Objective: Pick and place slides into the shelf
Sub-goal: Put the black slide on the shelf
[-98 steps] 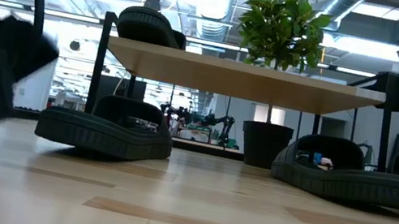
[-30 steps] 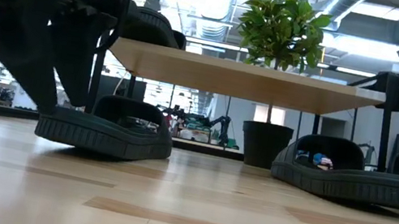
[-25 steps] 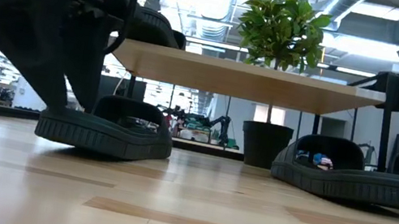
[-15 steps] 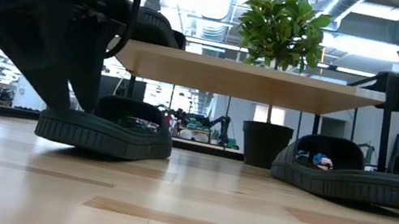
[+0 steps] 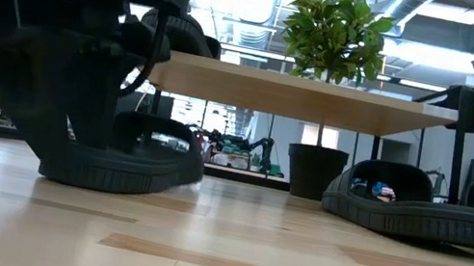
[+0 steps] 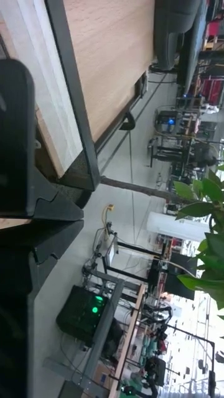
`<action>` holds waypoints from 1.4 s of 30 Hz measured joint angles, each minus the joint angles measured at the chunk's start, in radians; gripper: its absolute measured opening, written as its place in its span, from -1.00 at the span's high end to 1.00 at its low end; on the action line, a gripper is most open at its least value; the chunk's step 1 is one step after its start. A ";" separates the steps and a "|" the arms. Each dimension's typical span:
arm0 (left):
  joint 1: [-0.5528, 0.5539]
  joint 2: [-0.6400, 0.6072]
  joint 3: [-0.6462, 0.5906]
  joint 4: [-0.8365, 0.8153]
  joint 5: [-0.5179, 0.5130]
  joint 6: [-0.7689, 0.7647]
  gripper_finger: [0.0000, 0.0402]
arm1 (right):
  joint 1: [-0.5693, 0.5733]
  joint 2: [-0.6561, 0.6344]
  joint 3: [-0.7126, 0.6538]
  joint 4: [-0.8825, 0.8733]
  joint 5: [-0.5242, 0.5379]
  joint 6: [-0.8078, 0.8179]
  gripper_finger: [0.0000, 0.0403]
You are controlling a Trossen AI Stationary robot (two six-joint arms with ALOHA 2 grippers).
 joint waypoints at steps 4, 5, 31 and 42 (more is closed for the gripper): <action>0.000 0.000 0.000 0.006 -0.002 -0.006 0.32 | 0.000 0.000 0.000 0.002 0.000 0.000 1.00; 0.000 0.000 0.000 0.006 -0.003 -0.010 0.32 | 0.000 0.000 0.000 0.005 0.001 0.000 1.00; 0.002 0.001 0.001 -0.036 -0.009 -0.099 0.93 | 0.000 0.000 0.000 -0.004 0.002 0.000 1.00; 0.005 0.001 0.000 -0.038 -0.002 -0.139 0.99 | 0.000 0.000 0.000 -0.004 0.002 0.000 1.00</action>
